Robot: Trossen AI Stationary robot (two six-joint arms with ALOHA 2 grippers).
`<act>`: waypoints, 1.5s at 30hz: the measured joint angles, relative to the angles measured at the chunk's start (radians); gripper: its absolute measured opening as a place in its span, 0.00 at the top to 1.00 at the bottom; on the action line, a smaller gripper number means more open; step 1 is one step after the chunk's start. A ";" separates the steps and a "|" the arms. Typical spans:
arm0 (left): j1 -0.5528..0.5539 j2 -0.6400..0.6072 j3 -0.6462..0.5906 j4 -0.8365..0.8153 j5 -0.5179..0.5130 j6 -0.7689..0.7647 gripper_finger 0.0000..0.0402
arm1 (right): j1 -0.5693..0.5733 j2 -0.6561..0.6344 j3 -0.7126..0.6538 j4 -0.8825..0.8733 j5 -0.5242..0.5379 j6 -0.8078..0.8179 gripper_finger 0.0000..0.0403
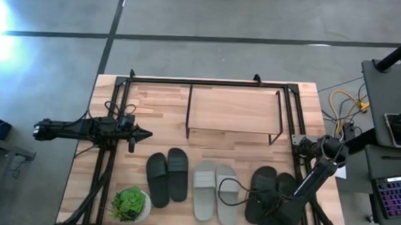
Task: Pick and place slides into the shelf
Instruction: Put the black slide from the rightmost pair on the shelf
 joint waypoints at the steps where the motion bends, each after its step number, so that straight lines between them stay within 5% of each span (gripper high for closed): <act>1: 0.000 0.000 0.000 0.000 0.001 0.000 1.00 | 0.004 -0.001 0.000 -0.008 0.008 -0.014 0.64; 9: 0.000 0.000 0.000 0.000 0.000 0.000 1.00 | 0.009 0.065 0.015 -0.018 0.013 -0.243 0.53; 15: 0.000 0.000 0.000 0.000 0.000 0.000 1.00 | 0.008 0.088 0.053 -0.135 0.125 -0.245 0.53; 25: 0.000 0.000 0.000 0.000 0.000 0.000 1.00 | 0.008 0.094 0.050 -0.027 0.148 -0.289 0.53; 30: 0.000 0.000 0.000 0.000 0.000 0.000 1.00 | -0.001 0.099 0.048 -0.032 0.256 -0.329 0.53; 45: 0.000 0.000 0.000 0.000 0.000 0.000 1.00 | -0.036 0.131 0.023 -0.163 0.274 -0.397 0.53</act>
